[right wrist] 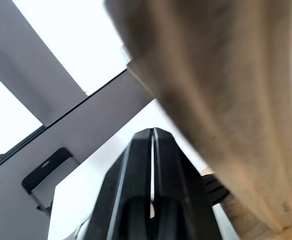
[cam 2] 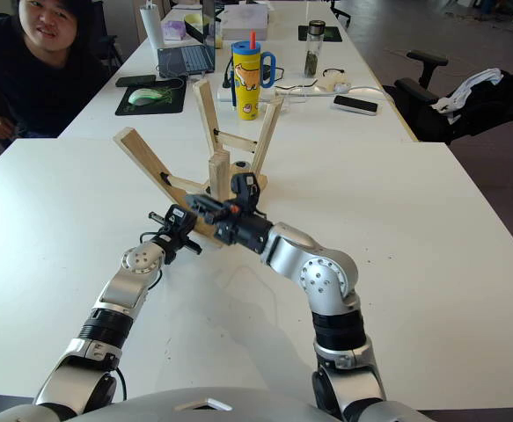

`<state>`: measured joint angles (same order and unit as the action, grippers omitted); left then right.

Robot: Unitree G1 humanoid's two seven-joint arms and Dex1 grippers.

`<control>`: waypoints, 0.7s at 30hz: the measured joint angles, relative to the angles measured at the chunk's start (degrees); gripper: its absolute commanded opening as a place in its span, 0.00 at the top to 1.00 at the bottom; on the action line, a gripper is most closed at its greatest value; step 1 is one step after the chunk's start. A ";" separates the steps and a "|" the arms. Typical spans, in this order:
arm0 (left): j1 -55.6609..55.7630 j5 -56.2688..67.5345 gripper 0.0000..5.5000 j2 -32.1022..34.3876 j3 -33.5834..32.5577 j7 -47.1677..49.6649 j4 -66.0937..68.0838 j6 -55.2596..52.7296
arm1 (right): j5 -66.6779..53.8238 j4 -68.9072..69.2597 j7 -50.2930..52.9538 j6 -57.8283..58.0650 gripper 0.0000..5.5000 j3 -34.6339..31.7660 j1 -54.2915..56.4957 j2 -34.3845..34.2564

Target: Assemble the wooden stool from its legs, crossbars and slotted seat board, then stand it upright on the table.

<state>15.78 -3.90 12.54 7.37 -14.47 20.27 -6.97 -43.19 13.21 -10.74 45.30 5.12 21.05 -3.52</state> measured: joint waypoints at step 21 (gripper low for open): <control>-9.16 8.16 1.00 -5.46 -15.40 13.65 -22.14 -2.23 | 17.25 -2.96 8.35 -13.47 1.00 -7.42 -3.52 3.42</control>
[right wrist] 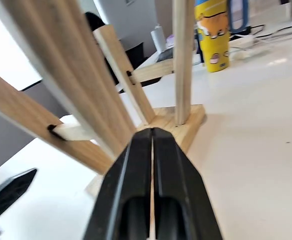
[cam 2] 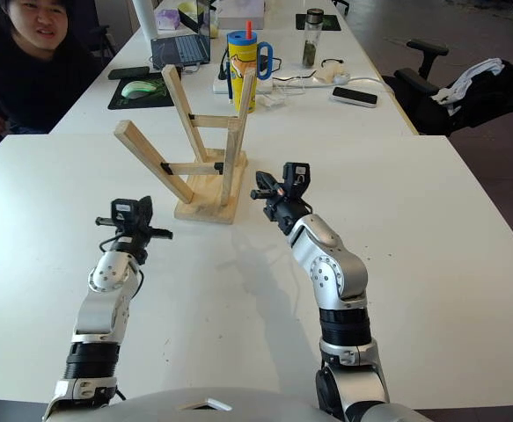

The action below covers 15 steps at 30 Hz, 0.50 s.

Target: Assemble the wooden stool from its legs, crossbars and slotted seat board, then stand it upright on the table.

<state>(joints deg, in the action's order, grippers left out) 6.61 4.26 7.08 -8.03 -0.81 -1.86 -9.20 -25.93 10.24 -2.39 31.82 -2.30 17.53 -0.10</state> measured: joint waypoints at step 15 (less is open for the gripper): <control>19.00 7.67 1.00 0.03 -1.87 -1.12 3.07 -4.55 | 8.64 -13.40 -1.95 -17.62 1.00 2.66 13.19 -6.79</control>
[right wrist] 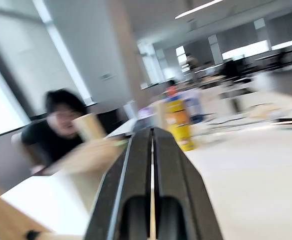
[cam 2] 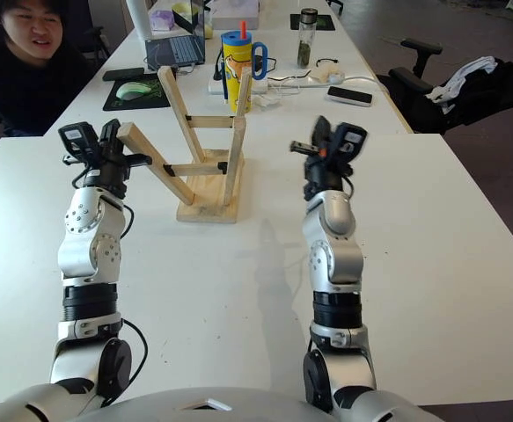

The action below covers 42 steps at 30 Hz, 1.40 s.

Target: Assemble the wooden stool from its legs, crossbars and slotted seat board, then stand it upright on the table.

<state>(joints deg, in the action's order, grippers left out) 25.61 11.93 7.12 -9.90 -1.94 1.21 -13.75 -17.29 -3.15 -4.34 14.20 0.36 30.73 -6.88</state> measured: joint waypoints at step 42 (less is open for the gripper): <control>-3.33 -5.34 1.00 5.21 4.63 -6.92 11.92 -5.68 | -1.70 -42.58 -64.03 -13.75 1.00 -1.58 20.39 14.29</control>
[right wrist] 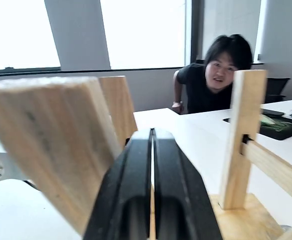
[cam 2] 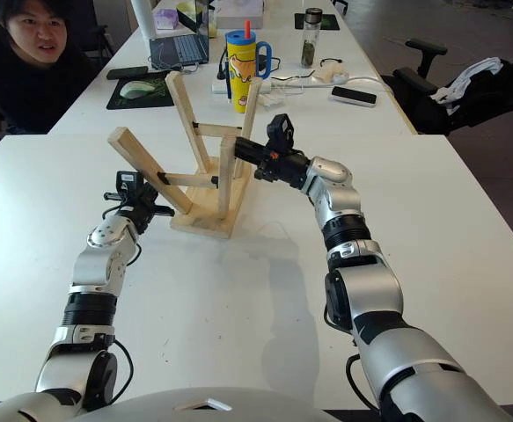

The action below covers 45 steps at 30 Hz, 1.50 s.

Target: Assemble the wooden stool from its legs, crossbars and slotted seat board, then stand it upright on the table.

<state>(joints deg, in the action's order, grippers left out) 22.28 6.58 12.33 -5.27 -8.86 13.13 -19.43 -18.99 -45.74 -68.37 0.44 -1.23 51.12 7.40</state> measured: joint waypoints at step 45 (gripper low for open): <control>-11.14 -5.57 1.00 6.39 9.38 -8.97 -8.17 -9.87 | -0.10 12.31 16.86 -1.87 1.00 -8.38 -13.65 9.76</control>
<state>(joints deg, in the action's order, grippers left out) 11.14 1.01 18.72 4.12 -17.83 4.96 -29.30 -19.09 -33.42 -51.51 -1.43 -9.60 37.47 17.16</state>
